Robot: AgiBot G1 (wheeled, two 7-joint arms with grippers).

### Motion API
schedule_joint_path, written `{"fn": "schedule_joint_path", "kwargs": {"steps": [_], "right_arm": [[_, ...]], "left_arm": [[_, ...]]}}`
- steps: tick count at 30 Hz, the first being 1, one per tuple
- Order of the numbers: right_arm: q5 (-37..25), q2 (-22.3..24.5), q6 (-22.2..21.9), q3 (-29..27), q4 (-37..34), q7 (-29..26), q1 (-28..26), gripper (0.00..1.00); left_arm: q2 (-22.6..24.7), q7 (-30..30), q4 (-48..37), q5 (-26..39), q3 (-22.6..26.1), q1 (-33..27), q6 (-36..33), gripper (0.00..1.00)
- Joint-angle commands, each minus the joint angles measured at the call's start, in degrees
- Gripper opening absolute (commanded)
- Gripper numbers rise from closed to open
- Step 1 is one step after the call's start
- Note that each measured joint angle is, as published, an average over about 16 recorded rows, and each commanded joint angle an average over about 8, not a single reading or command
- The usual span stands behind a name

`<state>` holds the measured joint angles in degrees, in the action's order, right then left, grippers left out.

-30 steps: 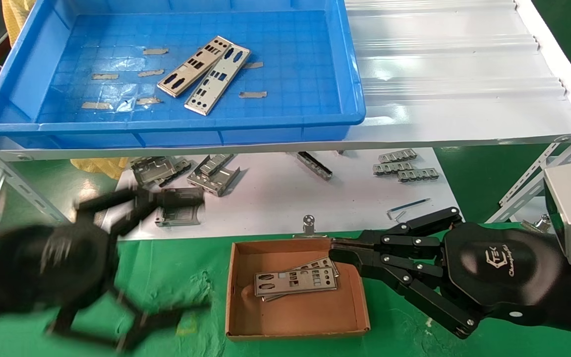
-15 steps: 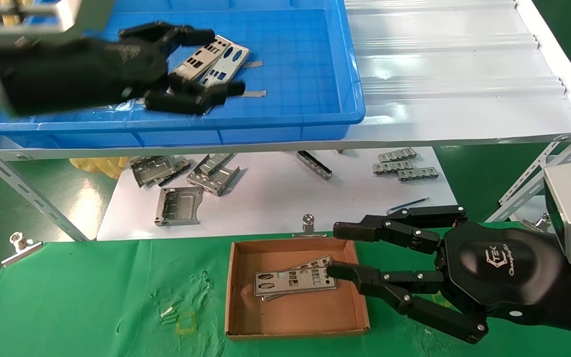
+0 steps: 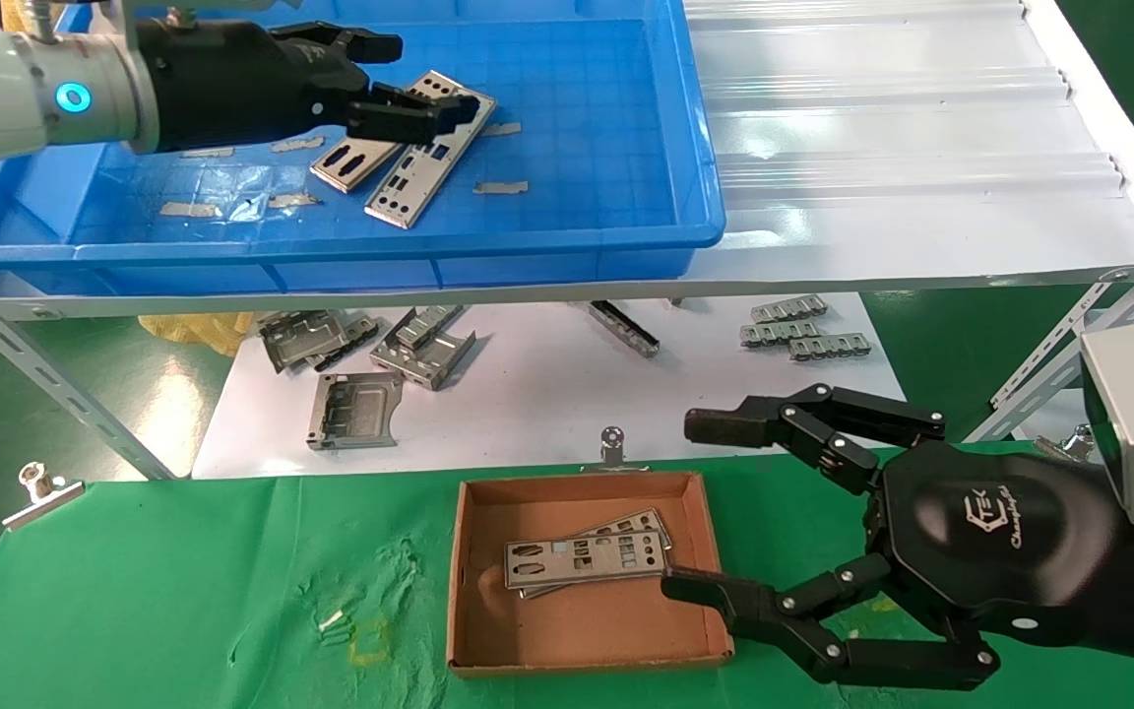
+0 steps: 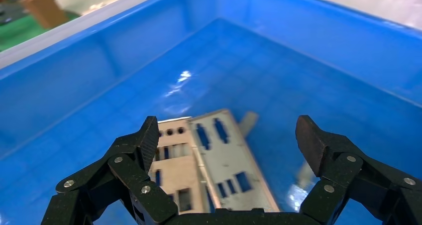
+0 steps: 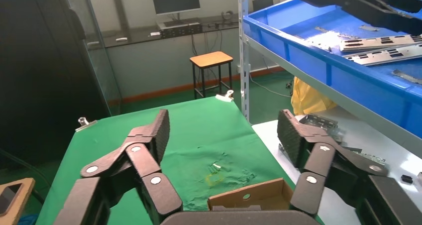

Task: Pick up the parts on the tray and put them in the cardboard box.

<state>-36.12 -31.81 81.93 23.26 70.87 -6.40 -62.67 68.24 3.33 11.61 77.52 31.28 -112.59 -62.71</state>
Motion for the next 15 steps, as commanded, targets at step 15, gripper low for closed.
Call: {"fn": "schedule_joint_path", "kwargs": {"steps": [15], "right_arm": [[0.00, 0.00, 0.00, 0.00, 0.00, 0.00, 0.00, 1.00]], "left_arm": [[4.88, -1.50, -8.64, 3.73, 2.33, -3.95, 4.25, 1.00]]}}
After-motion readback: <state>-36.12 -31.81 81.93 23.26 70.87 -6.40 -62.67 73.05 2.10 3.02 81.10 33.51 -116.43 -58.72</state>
